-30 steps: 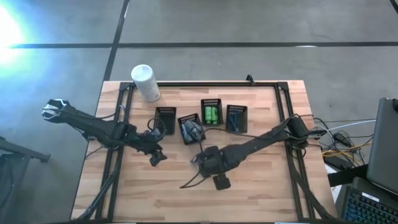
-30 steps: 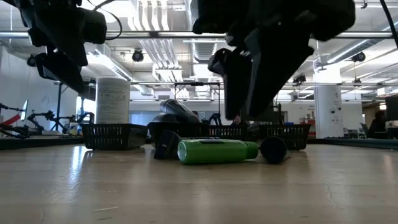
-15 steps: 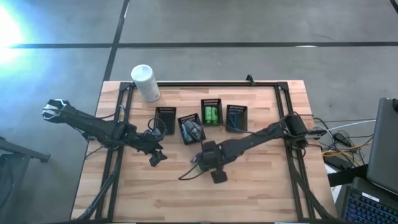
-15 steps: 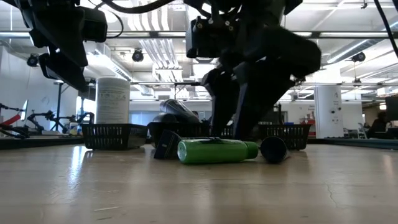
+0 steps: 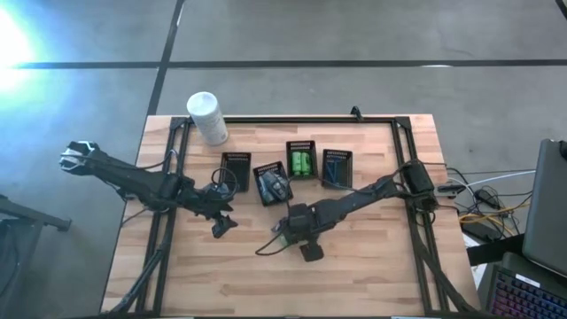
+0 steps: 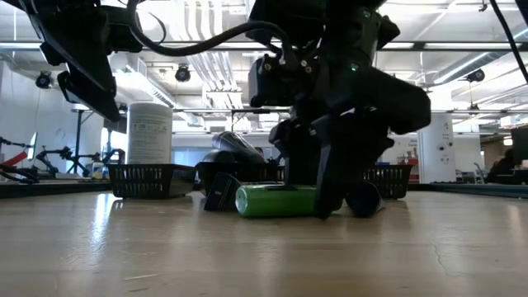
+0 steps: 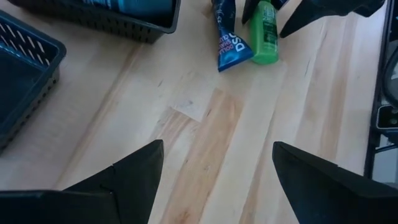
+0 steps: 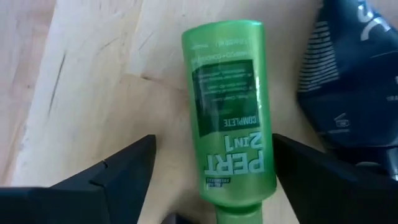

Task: Pick & Place Travel size toiletries
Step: Put the shampoo bottle into the middle right bin

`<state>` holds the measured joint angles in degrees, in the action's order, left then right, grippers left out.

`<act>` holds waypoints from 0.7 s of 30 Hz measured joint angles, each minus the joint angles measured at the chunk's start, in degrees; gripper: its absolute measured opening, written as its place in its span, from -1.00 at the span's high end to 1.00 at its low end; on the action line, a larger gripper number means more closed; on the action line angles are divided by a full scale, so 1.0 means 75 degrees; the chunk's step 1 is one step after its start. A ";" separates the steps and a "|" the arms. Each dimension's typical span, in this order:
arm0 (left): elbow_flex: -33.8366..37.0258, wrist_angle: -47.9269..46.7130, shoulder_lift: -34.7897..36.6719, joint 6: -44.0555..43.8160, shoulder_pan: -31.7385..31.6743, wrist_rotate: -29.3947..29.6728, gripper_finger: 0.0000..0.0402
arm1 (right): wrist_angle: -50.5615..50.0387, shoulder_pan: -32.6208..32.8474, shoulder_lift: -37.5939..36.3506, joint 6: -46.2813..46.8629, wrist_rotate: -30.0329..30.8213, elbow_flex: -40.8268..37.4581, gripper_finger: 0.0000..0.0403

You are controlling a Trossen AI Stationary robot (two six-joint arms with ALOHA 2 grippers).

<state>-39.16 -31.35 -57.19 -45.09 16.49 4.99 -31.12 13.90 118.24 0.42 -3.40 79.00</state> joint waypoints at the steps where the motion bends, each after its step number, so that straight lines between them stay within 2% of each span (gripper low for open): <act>1: 0.0000 -0.0007 0.0000 0.0048 0.0000 0.0025 -0.52 | 0.0005 -0.0005 0.0054 0.0057 -0.0020 0.0039 -0.50; 7: 0.0000 -0.0001 -0.0003 0.0211 -0.0017 0.0091 -0.52 | -0.0002 -0.0016 0.0145 0.0426 0.0047 0.0132 -0.25; 11: 0.0000 0.0002 -0.0003 0.0209 -0.0017 0.0092 -0.52 | -0.0164 -0.0019 0.0068 0.0526 0.0071 0.0136 0.06; 15: 0.0006 0.0003 -0.0003 0.0202 -0.0017 0.0091 -0.52 | -0.1082 0.0001 -0.0196 0.0627 -0.0017 0.0248 0.38; 21: 0.0006 0.0100 -0.0003 0.0133 -0.0017 0.0306 -0.52 | -0.2057 -0.0169 -0.1719 0.2011 0.0052 0.0163 0.42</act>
<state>-39.11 -30.60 -57.21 -44.09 16.36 7.29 -46.55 12.64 105.35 15.50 -3.02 80.22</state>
